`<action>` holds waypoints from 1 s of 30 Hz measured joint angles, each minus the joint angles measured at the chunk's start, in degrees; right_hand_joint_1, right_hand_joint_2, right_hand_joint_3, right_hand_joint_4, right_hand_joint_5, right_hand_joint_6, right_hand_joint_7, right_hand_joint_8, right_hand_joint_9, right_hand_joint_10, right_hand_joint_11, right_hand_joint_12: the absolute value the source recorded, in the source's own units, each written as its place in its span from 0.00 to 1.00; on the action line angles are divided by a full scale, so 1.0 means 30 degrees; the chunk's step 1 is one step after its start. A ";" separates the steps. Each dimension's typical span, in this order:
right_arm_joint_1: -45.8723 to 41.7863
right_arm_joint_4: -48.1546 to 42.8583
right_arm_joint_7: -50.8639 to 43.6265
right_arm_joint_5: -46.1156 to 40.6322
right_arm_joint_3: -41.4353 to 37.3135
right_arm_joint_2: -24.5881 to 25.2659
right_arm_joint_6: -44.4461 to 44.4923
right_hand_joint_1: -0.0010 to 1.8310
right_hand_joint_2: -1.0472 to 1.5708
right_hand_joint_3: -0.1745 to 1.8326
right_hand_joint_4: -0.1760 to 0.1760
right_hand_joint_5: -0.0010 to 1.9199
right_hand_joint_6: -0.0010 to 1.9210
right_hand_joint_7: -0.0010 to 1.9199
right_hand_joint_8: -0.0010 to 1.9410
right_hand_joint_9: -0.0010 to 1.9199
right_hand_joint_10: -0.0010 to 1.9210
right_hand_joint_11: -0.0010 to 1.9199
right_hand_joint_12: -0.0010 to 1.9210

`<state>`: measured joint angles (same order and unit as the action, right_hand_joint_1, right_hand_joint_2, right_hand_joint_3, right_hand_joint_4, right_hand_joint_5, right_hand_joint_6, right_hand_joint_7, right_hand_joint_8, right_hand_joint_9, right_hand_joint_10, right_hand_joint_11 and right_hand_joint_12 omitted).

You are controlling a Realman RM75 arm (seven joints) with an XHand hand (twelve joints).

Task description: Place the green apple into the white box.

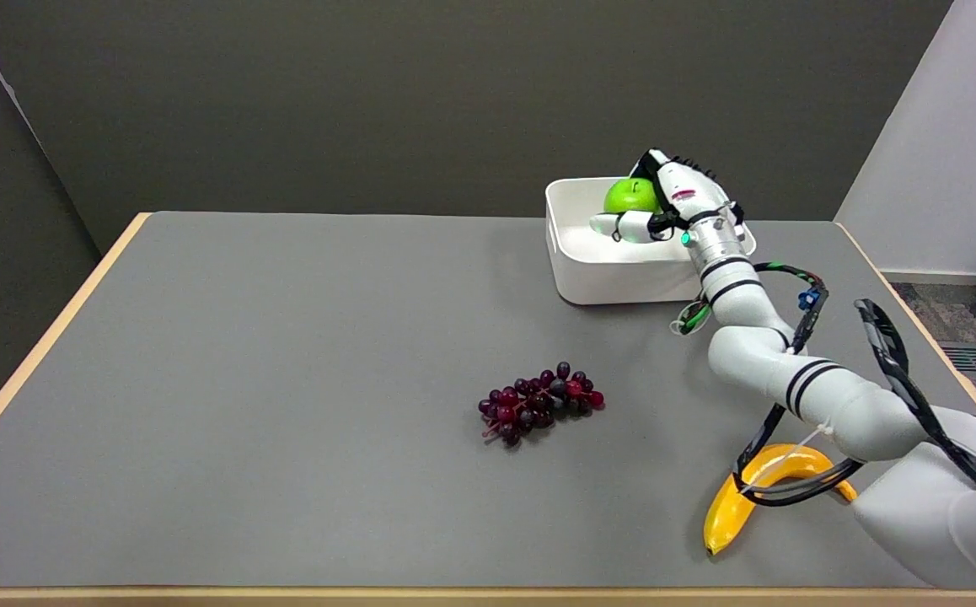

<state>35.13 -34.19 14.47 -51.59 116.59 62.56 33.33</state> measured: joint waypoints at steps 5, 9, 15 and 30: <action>-0.0376 -0.0162 -0.0009 -0.0453 -0.0059 0.0106 0.0039 0.18 0.64 0.52 0.52 0.05 0.18 0.07 0.19 0.03 0.31 0.02 0.69; -0.1417 -0.1115 0.0009 -0.0826 -0.0546 0.0033 0.0472 0.16 0.63 0.47 0.54 0.01 0.14 0.00 0.01 0.00 0.00 0.00 0.15; -0.2979 -0.2646 0.0045 -0.1232 -0.1238 -0.0152 0.1340 0.18 0.63 0.46 0.53 0.00 0.14 0.00 0.00 0.00 0.00 0.00 0.06; -0.6240 -0.7565 0.0055 -0.1977 -0.2129 -0.0548 0.4469 0.17 0.60 0.52 0.55 0.03 0.10 0.00 0.00 0.00 0.00 0.00 0.00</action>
<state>16.41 -56.88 14.64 -57.53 110.21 60.92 46.74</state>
